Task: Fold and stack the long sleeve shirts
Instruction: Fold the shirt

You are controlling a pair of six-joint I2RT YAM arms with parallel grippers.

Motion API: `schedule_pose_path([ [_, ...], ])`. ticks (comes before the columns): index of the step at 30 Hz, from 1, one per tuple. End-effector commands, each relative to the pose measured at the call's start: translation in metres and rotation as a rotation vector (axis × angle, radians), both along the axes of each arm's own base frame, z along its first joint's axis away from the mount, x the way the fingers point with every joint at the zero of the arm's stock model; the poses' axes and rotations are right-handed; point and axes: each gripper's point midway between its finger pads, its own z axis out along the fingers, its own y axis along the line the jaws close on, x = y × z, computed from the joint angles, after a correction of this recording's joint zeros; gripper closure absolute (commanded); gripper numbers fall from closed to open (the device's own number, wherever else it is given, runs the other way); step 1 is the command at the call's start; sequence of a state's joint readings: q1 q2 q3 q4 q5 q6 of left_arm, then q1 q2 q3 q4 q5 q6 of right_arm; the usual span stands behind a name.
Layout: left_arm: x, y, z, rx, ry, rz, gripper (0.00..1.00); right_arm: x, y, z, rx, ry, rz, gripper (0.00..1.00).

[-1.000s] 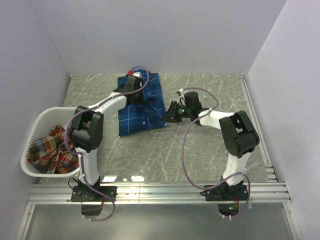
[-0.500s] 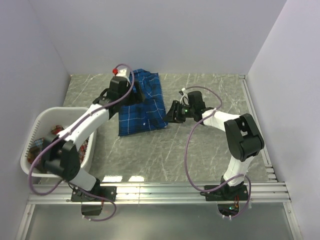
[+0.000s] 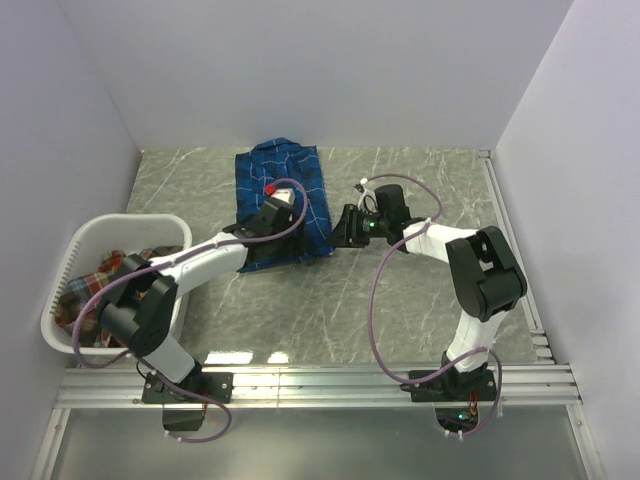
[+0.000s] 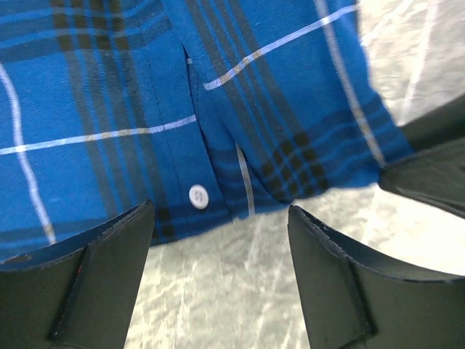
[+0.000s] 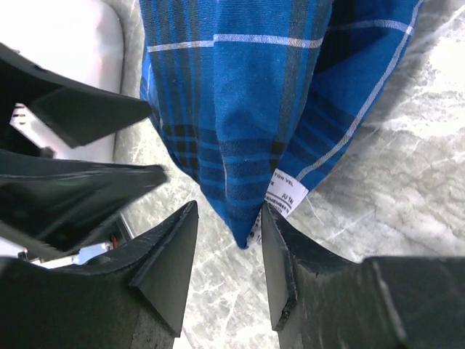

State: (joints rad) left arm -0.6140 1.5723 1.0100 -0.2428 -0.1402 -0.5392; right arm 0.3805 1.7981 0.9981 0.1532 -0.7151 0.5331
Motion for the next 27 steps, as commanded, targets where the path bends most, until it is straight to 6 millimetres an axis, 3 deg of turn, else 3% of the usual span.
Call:
schedule_pose_path([
  [1, 0.022, -0.008, 0.003, 0.02, -0.058, 0.046, 0.22, 0.006, 0.003, -0.001, 0.019, -0.038, 0.019, 0.53],
  [9, 0.022, -0.013, -0.014, 0.061, -0.018, 0.022, 0.27, 0.006, 0.006, -0.008, 0.025, -0.022, 0.037, 0.58],
  [13, 0.015, -0.005, -0.032, 0.105, 0.025, 0.032, 0.32, 0.006, 0.006, -0.013, 0.021, -0.007, 0.042, 0.66],
  [20, 0.003, 0.016, -0.053, 0.202, 0.087, 0.074, 0.36, 0.017, -0.011, -0.014, -0.014, -0.015, -0.004, 1.0],
  [27, 0.001, 0.024, -0.048, 0.234, 0.09, 0.086, 0.36, 0.023, -0.036, 0.005, -0.093, -0.057, -0.047, 1.0],
])
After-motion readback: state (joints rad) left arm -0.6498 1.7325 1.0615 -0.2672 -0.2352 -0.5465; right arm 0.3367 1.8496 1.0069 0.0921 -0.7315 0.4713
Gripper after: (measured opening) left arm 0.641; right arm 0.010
